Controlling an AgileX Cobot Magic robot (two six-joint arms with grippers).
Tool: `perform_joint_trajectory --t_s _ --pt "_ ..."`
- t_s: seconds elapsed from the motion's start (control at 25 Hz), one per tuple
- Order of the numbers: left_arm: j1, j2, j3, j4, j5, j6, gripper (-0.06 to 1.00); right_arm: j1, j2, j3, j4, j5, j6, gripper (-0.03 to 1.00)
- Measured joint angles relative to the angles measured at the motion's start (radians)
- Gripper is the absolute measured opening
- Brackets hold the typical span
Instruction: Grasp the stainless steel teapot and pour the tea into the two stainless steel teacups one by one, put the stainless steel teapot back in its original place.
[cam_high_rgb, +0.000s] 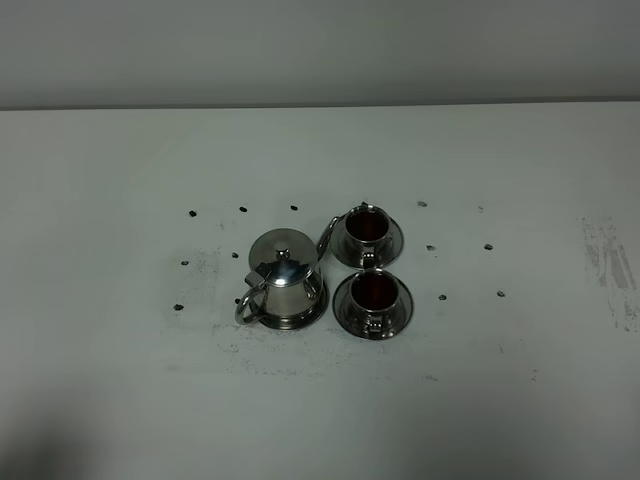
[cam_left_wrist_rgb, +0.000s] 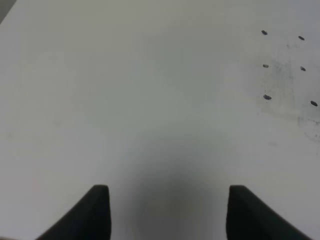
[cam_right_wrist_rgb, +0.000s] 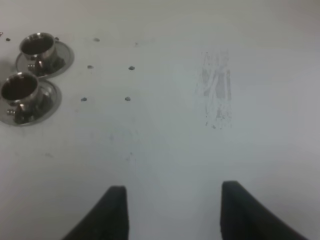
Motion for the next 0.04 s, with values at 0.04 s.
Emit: perform_joint_trajectory --t_s 0.04 --pt "0.000 0.000 0.000 0.000 0.000 0.000 0.51 0.000 0.000 0.000 0.000 0.000 0.000 0.44"
